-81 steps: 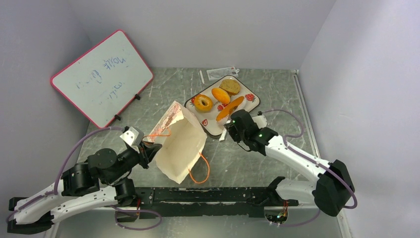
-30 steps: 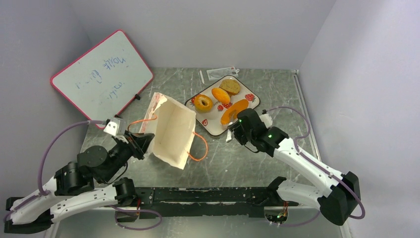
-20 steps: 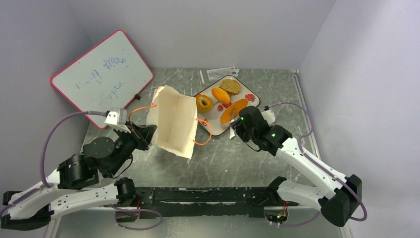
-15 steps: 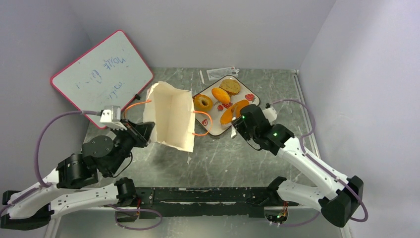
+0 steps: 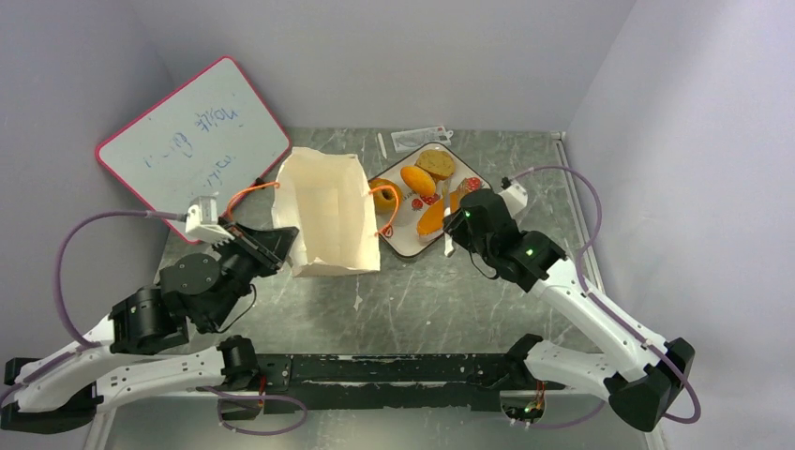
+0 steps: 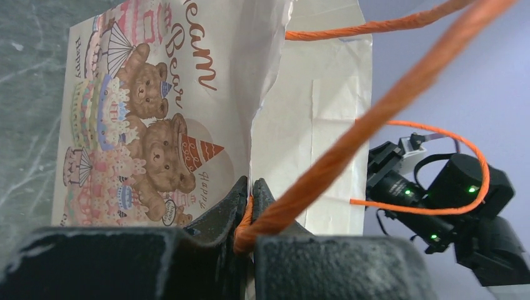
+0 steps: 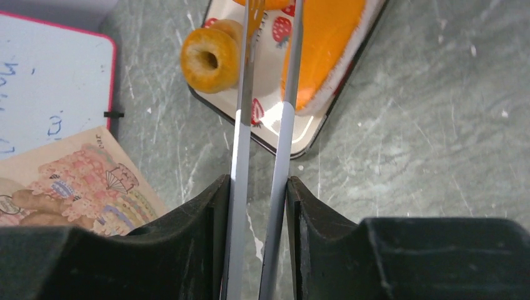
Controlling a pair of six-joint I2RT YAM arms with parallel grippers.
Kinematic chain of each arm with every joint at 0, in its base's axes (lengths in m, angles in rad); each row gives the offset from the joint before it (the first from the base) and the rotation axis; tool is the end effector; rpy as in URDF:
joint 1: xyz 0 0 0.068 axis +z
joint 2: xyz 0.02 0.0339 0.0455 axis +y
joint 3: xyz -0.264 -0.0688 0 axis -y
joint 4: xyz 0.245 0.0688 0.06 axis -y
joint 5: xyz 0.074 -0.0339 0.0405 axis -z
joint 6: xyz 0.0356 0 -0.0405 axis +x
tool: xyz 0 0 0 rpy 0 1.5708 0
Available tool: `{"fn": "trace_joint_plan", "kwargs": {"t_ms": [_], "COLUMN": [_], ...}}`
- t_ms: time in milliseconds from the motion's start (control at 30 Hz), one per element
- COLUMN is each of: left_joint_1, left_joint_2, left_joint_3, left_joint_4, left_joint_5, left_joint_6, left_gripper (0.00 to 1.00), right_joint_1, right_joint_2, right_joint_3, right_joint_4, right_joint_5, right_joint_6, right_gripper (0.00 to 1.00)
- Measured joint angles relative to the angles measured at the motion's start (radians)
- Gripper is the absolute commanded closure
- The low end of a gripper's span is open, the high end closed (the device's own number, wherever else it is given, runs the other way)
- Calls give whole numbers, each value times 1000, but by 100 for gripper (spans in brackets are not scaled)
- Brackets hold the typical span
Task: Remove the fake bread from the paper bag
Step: Place the fake bread in the container.
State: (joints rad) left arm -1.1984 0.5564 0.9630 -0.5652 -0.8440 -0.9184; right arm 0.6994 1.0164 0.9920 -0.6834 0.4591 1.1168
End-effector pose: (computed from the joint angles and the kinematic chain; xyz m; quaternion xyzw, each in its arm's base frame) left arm 0.0588 -0.0775 0.3895 -0.1663 0.7244 -0.3631 0.5618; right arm 0.1692 0.1218 0.3231 0.2764 0.8456 0.1939 0.4135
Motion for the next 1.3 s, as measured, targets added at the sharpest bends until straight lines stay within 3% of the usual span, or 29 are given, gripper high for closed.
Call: {"fn": "trace_joint_plan", "kwargs": {"t_ms": [367, 700, 900, 1000, 1200, 1300], "left_joint_1": [0, 0, 0, 0, 13, 77], "left_joint_2": [-140, -139, -123, -60, 204, 257], "left_joint_3": [-71, -156, -176, -150, 101, 180], "left_joint_4": [-15, -16, -10, -5, 20, 29], "left_joint_5": [0, 18, 46, 71, 132, 166], "left_joint_6": [-249, -341, -364, -341, -195, -161], "left_gripper": [93, 93, 93, 93, 93, 93], "right_joint_1": [41, 66, 46, 2, -126, -182], "right_joint_2": [7, 1, 83, 117, 138, 144], "right_joint_3": [20, -29, -66, -95, -109, -109], "right_joint_4": [112, 113, 119, 136, 195, 230], "right_joint_5": [35, 261, 352, 359, 330, 303], "right_joint_6": [-255, -323, -335, -356, -426, -459], "right_gripper": [70, 70, 70, 70, 70, 70]}}
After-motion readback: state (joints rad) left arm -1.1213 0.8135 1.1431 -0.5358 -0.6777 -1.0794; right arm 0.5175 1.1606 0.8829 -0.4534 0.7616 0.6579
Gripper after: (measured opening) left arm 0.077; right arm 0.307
